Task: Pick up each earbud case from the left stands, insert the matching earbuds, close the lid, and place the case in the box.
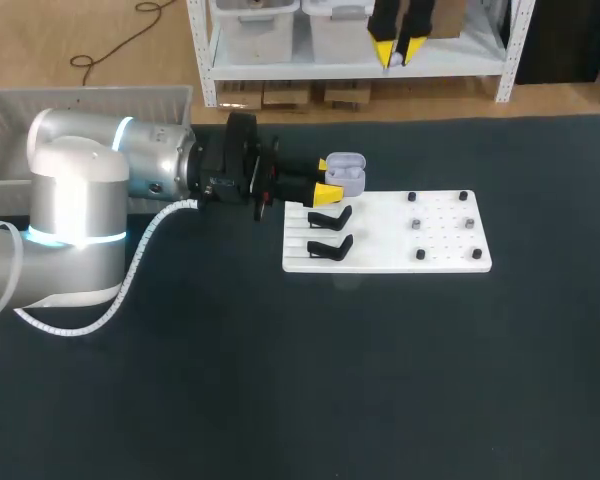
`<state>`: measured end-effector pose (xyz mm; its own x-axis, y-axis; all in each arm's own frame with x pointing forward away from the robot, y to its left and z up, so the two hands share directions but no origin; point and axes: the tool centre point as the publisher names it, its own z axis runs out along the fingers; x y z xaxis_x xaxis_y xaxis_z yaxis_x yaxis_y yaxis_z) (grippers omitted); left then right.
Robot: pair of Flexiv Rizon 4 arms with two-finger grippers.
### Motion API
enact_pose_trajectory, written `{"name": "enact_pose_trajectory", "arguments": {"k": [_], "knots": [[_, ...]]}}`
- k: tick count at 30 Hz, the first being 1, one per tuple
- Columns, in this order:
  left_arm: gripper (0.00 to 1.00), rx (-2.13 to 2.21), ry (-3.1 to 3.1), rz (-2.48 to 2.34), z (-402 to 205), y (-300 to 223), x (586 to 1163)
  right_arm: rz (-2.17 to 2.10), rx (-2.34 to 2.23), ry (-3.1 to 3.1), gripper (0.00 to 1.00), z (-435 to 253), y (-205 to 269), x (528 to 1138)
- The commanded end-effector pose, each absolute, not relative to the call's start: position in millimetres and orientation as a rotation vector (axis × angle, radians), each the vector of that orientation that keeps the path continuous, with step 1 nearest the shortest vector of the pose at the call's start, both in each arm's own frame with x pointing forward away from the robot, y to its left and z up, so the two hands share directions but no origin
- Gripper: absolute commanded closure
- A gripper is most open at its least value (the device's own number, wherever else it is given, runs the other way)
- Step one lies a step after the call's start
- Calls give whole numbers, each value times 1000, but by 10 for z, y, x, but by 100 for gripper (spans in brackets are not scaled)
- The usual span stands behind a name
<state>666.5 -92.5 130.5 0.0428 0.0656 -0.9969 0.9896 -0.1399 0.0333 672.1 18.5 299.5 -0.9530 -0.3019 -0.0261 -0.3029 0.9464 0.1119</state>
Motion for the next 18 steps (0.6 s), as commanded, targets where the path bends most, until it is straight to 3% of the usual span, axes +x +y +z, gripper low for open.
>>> {"name": "enact_pose_trajectory", "arguments": {"k": [1,18], "knots": [[100,1378,1162,-1245,1304,-925,6656,196,-471,3031,100,2896,230,6640],[100,1378,1162,-1245,1304,-925,6656,162,-468,2961,100,2644,568,6461]]}}
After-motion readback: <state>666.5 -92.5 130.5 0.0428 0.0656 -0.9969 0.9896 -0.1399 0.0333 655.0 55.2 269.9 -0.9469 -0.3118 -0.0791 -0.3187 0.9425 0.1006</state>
